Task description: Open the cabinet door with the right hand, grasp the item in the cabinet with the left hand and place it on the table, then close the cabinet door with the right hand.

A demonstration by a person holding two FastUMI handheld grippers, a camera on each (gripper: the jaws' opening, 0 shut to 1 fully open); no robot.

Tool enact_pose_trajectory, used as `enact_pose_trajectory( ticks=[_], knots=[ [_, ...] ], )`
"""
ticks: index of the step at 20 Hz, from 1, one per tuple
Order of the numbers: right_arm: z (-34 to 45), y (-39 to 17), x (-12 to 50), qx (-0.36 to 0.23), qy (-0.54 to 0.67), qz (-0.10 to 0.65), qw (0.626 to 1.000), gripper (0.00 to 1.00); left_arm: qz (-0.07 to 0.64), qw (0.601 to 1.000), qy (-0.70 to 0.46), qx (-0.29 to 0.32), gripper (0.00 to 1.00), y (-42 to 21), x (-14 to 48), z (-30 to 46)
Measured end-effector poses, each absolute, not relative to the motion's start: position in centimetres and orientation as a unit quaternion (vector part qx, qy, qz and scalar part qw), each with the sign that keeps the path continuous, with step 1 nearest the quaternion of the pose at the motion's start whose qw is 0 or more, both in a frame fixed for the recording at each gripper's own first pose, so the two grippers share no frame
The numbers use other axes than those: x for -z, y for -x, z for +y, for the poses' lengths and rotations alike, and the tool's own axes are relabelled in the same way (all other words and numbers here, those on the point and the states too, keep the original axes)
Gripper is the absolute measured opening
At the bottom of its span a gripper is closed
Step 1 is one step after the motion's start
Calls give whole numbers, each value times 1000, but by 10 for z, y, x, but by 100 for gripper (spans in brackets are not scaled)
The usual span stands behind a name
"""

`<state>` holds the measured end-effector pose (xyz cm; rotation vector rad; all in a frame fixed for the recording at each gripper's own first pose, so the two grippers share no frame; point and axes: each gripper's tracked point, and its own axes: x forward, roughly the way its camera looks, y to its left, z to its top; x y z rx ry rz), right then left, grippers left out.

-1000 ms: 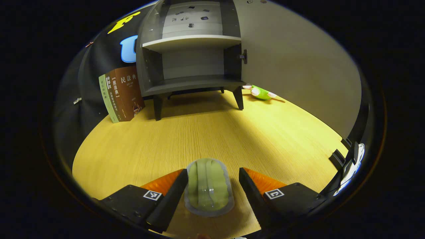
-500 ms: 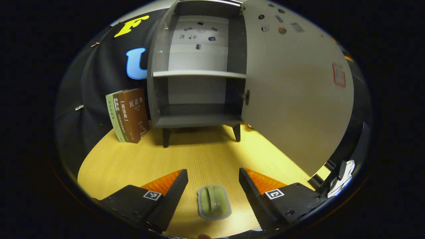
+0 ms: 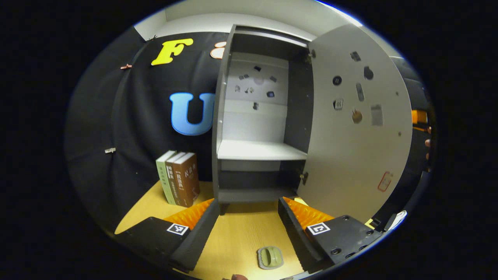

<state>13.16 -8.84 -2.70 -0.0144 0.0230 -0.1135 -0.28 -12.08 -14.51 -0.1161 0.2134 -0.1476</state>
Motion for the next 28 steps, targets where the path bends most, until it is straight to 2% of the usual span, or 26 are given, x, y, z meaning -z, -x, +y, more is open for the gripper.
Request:
enact_pose_trajectory(
  ticks=[3,5,8,9,10,13,14,21,28],
  knots=[
    [-85,-133,24,56,7,9,998,97,88,992,62,59,92,3,103,-92],
    [-85,-133,23,61,9,8,998,97,77,994,63,48,95,2,79,-73],
    [-85,-132,23,65,6,7,998,96,54,995,73,34,93,9,47,-43],
    [-84,-131,22,65,7,6,998,100,49,996,69,30,95,14,40,-32],
    [-82,-130,21,65,10,4,998,96,46,997,63,25,95,15,34,-22],
    [-81,-128,20,72,18,2,997,97,41,997,59,14,92,19,27,0],
    [-80,-126,20,74,17,3,997,97,40,997,61,12,95,21,26,4],
    [-57,-116,22,85,4,1,996,96,43,997,57,8,95,29,27,25],
    [10,-113,27,40,-4,4,999,96,37,998,54,6,95,39,24,42]
  ],
)
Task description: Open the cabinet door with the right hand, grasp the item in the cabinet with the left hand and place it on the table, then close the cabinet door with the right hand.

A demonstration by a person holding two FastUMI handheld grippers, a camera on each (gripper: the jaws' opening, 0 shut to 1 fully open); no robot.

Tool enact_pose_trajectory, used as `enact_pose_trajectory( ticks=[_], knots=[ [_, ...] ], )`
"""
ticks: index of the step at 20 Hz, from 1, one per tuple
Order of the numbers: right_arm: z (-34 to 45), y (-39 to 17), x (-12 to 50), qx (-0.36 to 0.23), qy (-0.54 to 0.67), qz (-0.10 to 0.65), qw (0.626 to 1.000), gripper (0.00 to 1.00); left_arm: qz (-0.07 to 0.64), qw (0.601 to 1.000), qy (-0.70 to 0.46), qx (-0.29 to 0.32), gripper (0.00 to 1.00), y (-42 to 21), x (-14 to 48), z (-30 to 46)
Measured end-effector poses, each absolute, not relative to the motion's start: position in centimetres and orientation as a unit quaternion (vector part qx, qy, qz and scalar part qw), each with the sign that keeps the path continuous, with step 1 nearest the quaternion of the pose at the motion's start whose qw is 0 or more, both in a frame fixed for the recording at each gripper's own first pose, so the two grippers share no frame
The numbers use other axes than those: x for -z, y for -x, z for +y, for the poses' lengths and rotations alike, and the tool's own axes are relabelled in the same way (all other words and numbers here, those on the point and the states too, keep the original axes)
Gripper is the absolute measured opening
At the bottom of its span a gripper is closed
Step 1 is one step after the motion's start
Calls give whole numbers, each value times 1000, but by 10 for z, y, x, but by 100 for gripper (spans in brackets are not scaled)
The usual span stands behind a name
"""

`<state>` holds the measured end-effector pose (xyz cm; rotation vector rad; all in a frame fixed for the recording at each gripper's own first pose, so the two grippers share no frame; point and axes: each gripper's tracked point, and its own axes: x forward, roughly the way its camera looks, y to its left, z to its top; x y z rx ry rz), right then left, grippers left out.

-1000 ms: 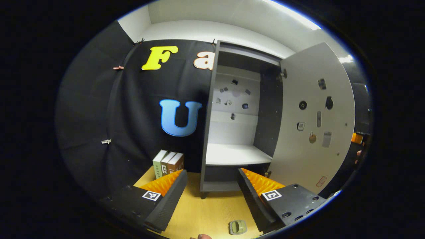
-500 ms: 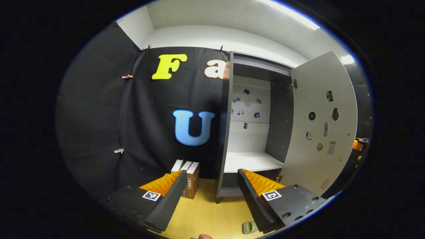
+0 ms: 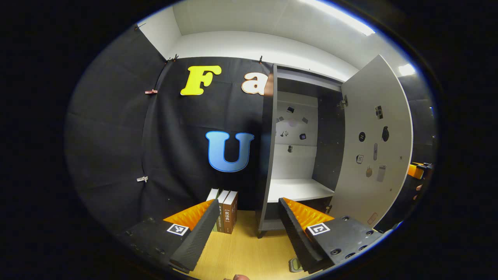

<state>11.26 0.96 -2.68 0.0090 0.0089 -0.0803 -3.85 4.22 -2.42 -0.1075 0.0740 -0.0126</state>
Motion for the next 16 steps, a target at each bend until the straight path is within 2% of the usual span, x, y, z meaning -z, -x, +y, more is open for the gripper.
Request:
enact_pose_trajectory(
  ticks=[7,8,12,16],
  knots=[
    [92,-125,39,-21,-29,21,999,96,32,998,54,3,95,46,23,56],
    [104,-128,40,-33,-32,22,999,97,33,998,56,3,92,46,23,56],
    [161,-134,52,-91,-38,38,994,98,31,998,58,-1,95,49,22,62],
    [181,-130,49,-114,-35,34,992,98,29,998,55,-3,95,51,21,66]
  ],
)
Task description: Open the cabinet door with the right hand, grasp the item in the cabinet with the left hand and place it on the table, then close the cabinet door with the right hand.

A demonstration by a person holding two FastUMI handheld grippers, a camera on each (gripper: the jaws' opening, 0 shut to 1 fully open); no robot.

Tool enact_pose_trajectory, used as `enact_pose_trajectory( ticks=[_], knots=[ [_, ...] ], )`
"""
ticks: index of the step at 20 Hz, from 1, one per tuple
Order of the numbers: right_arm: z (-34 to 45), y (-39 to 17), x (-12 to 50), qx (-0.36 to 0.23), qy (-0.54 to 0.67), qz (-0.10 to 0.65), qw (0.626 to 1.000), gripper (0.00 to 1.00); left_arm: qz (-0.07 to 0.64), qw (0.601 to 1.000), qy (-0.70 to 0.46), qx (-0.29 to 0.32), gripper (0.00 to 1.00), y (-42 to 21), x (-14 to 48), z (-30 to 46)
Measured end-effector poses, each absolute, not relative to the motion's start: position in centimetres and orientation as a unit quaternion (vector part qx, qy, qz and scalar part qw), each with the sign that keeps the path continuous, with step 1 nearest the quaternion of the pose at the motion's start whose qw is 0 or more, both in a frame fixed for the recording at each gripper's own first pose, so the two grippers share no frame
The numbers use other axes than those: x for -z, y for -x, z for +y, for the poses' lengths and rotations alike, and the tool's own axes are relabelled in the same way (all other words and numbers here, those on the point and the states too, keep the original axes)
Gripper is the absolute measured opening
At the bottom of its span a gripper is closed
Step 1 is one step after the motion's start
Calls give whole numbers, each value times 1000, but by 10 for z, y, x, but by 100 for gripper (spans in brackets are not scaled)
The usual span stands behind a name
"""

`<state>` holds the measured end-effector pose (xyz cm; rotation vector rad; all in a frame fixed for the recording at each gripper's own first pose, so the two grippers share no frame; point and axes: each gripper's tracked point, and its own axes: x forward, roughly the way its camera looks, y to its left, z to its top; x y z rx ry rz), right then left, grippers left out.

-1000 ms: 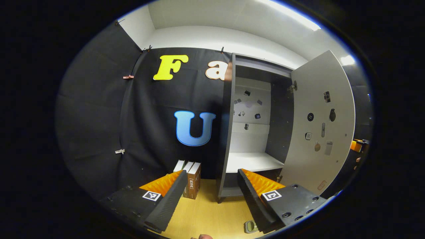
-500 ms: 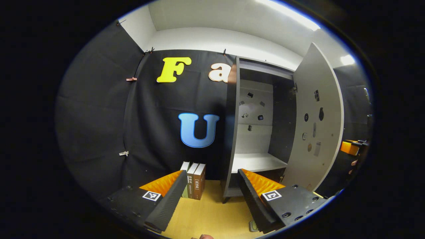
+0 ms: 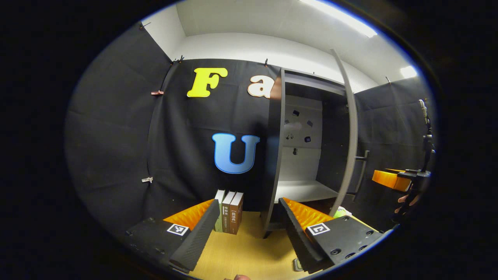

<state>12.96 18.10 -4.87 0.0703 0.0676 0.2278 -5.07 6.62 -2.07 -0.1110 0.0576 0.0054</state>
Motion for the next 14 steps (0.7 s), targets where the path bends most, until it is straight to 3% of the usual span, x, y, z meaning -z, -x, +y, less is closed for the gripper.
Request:
enact_pose_trajectory(
  ticks=[14],
  knots=[
    [164,-107,33,-105,-14,2,994,98,25,999,37,14,95,54,13,38]
  ],
)
